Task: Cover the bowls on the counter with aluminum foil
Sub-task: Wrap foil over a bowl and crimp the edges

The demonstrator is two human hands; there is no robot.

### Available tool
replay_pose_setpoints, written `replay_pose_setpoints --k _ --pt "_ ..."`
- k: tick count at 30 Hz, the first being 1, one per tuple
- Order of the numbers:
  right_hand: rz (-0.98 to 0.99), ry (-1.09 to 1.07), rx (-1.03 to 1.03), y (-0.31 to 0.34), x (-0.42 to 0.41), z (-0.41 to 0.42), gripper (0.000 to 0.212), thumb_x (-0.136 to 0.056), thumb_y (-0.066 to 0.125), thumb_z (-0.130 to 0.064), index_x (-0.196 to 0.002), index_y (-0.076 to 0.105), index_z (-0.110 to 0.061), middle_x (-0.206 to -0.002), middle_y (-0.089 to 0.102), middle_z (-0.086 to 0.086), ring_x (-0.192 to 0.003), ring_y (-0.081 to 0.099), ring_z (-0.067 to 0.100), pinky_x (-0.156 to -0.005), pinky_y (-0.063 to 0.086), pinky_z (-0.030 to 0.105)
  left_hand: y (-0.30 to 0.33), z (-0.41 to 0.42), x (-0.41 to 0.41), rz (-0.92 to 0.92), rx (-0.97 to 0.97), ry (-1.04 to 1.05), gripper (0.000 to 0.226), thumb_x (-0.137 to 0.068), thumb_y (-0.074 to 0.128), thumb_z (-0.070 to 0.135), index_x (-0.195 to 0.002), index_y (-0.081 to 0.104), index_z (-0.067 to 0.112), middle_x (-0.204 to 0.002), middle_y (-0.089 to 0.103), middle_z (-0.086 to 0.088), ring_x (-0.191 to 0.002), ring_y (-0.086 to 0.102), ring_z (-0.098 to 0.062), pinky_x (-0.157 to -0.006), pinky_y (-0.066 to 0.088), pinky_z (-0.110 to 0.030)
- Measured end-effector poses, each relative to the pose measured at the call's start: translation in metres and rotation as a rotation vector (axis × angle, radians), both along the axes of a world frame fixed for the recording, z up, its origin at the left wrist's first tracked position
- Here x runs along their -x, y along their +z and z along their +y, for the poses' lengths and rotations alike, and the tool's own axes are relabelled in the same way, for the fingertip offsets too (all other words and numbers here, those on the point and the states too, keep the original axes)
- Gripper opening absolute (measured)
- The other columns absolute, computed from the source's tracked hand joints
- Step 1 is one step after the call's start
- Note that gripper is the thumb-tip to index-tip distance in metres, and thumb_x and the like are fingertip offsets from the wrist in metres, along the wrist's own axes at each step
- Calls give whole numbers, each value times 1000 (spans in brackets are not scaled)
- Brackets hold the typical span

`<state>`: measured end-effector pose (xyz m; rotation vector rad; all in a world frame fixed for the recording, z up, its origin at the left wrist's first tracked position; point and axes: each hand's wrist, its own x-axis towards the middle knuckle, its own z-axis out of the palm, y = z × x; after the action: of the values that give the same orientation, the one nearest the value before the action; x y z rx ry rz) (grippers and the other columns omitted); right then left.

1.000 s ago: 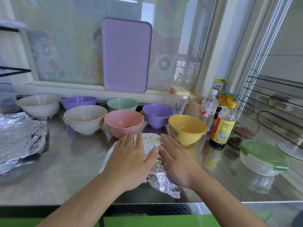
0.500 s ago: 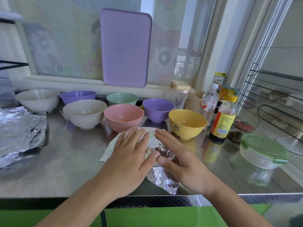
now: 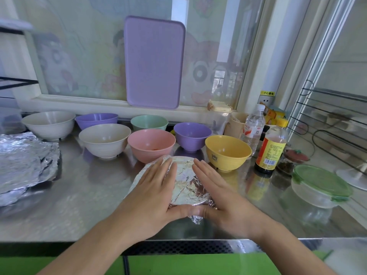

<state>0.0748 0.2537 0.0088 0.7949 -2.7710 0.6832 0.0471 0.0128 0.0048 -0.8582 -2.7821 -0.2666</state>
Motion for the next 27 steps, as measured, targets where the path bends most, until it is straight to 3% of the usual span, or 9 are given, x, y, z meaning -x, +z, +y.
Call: replay_pose_setpoints --k 5,10,15,19,22,23,25,26,27 --pt "40 -33 -71 -1 -2 -2 95 -101 65 -44 -167 0 -25 -174 -14 -18 -157 -18 -4 -127 -4 15 1 1 0 14 26 7 133 -72 15 103 -163 -21 13 -171 -29 -2 -156 -28 -11 -121 -19 -26" --pt "-19 -44 -67 2 -5 -5 111 -94 74 -49 -167 -8 -31 -170 -21 -28 -154 -21 -9 -127 -2 17 -1 -1 4 2 62 9 140 -58 -11 108 -160 -28 13 -167 -36 -1 -155 -31 -12 -124 -17 -29" --pt "-213 -46 232 16 -5 8 109 -93 77 -50 -166 -3 -44 -168 -13 -37 -153 -11 -16 -128 5 24 0 -6 5 -33 3 7 130 -75 24 103 -163 -23 19 -168 -35 7 -154 -31 -6 -128 -11 -30" --pt "-282 -114 190 12 0 5 106 -97 69 -54 -166 -10 -39 -167 -21 -33 -150 -15 -20 -132 2 27 8 -12 -1 -132 -69 32 129 -77 41 99 -162 -25 28 -163 -40 22 -150 -33 3 -128 -3 -28" --pt "-280 -145 128 10 -6 1 105 -98 63 -61 -166 -12 -37 -168 -22 -32 -150 -14 -20 -126 1 15 15 -10 -4 -217 -168 78 141 -67 53 100 -161 -27 32 -161 -38 27 -153 -26 2 -130 6 -33" --pt "-283 -165 119 10 -8 -1 103 -98 61 -63 -166 -12 -37 -169 -19 -31 -151 -4 -20 -123 6 10 17 -8 -5 -225 -202 84 145 -63 56 101 -161 -26 33 -162 -34 27 -155 -19 1 -130 9 -33" --pt "-253 -208 148 14 -12 -6 97 -99 57 -64 -167 -7 -39 -171 -10 -31 -141 33 -17 -114 27 12 19 -5 -5 -237 -257 96 150 -55 57 103 -161 -26 36 -162 -29 29 -156 -10 0 -129 15 -35" --pt "-204 -230 154 16 -12 -9 92 -100 53 -65 -167 -5 -40 -171 -7 -31 -139 36 -16 -113 31 15 20 -2 -5 -248 -271 105 151 -53 56 104 -160 -27 37 -162 -30 30 -156 -11 0 -129 16 -35" --pt "-147 -249 139 18 -11 -12 88 -102 49 -65 -168 -3 -40 -171 -6 -30 -147 27 -13 -118 27 18 19 -1 -4 -259 -279 117 153 -51 55 106 -160 -28 37 -162 -31 30 -156 -13 0 -129 15 -36"
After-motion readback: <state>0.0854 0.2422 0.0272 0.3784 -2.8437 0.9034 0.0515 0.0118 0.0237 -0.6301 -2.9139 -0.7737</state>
